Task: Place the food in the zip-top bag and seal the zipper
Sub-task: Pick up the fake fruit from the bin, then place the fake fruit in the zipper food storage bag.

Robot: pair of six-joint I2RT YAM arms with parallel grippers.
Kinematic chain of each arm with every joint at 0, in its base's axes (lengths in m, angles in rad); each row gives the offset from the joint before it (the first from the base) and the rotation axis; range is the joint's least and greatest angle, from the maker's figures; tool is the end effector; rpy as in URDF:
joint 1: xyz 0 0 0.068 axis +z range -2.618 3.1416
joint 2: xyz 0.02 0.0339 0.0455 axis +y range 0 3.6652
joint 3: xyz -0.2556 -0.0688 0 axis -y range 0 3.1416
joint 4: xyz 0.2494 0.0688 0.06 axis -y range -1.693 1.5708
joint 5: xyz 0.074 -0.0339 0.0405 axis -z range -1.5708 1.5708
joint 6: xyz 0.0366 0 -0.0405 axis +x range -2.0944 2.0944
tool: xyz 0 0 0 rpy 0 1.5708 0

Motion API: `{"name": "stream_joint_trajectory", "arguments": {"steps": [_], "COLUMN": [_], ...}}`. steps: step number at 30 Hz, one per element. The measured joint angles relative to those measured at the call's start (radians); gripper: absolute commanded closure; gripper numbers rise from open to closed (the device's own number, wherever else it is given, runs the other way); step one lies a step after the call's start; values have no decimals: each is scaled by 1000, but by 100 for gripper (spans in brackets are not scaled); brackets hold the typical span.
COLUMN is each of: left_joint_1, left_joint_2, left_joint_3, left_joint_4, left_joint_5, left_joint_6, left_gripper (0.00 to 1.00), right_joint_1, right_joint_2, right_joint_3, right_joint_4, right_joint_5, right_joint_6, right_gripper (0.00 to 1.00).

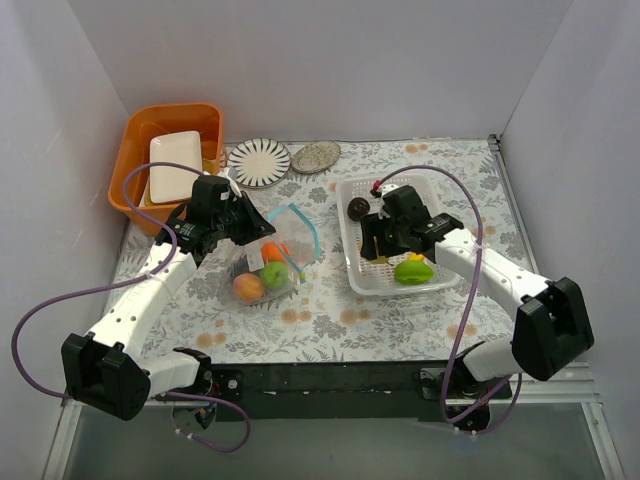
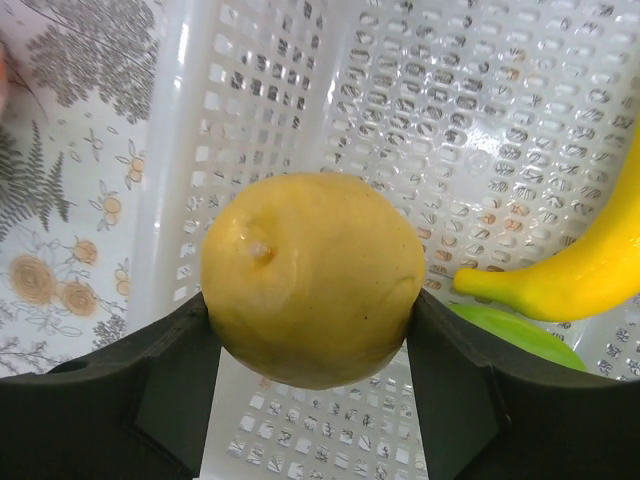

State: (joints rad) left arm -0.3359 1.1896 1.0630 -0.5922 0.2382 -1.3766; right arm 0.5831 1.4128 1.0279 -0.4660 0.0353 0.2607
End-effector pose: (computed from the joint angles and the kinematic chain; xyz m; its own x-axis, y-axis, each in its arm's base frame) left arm 0.2448 -0.0946 0.3066 -0.5988 -0.8009 0.0072 -0.5158 0.3787 -0.7684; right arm 0.2565 0.1676 0.2447 -0.7433 -0.1817 -0.6439 -0.3511 0.9251 0.1443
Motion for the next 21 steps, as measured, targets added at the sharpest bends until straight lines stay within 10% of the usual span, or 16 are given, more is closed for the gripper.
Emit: {"name": "stream_joint_trajectory", "arguments": {"steps": [21], "left_joint_1": [0], "left_joint_2": [0], "left_joint_3": [0], "left_joint_4": [-3], "left_joint_5": [13], "left_joint_6": [0], "left_gripper": [100], "right_joint_1": [10], "right_joint_2": [-45], "right_joint_3": [39], "right_joint_4": [480], "right_joint_5": [-460], "right_joint_6": [287], "right_gripper": [71]}}
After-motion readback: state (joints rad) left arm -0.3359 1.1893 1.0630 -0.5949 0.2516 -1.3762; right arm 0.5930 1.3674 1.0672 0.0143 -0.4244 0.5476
